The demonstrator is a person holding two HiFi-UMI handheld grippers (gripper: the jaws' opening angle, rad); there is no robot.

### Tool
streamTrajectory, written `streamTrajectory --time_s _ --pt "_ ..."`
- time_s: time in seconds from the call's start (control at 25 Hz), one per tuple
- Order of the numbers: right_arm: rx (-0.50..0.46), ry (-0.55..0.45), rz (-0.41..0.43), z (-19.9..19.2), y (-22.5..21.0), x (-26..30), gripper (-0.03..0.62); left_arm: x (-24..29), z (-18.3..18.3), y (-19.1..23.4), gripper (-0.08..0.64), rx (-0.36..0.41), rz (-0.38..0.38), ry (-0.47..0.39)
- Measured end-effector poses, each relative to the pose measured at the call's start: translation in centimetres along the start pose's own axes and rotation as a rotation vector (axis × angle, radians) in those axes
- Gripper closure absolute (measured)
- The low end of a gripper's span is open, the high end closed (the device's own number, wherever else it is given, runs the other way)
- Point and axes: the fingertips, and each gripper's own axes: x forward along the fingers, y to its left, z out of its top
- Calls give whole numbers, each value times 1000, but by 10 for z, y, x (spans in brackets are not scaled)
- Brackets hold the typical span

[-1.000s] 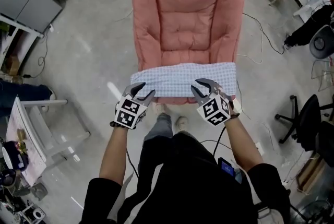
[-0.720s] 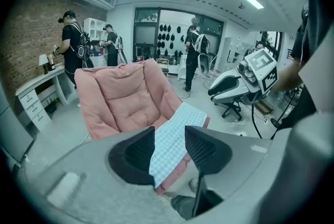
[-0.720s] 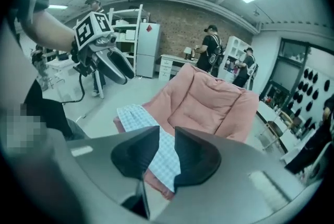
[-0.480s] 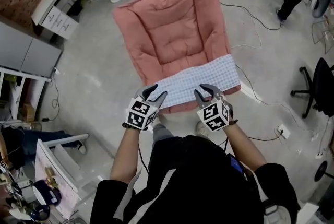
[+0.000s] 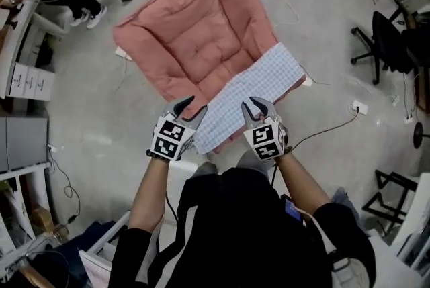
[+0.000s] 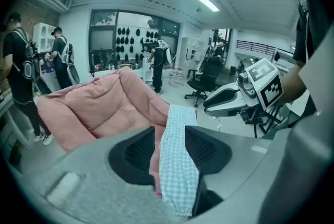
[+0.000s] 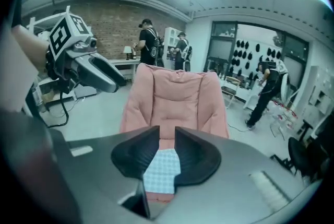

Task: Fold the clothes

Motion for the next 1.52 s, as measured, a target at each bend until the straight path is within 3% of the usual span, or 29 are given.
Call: streamTrajectory --time_s 0.24,0.48,0.64,0.88,1.04,1.24,1.52 --pt "199 -11 -164 -13 -7 -21 494 29 27 -9 371 54 -163 -30" --pt "331 6 -259 -38 -38 -31 493 64 44 -23 371 95 -273 -2" --pt "361 24 -281 -43 -51 -27 494 66 45 -16 371 107 -299 5" --pt "356 18 -314 -45 -34 -44 495 38 24 -7 371 139 -296 -10" --pt "373 26 -356 -57 -24 -50 495 15 0 0 371 145 -279 -18" --pt "392 20 -340 -63 -1 -47 495 5 -34 -2 371 151 -285 24" --pt "441 -7 -361 -69 16 -45 495 19 -23 -17 371 152 -317 24"
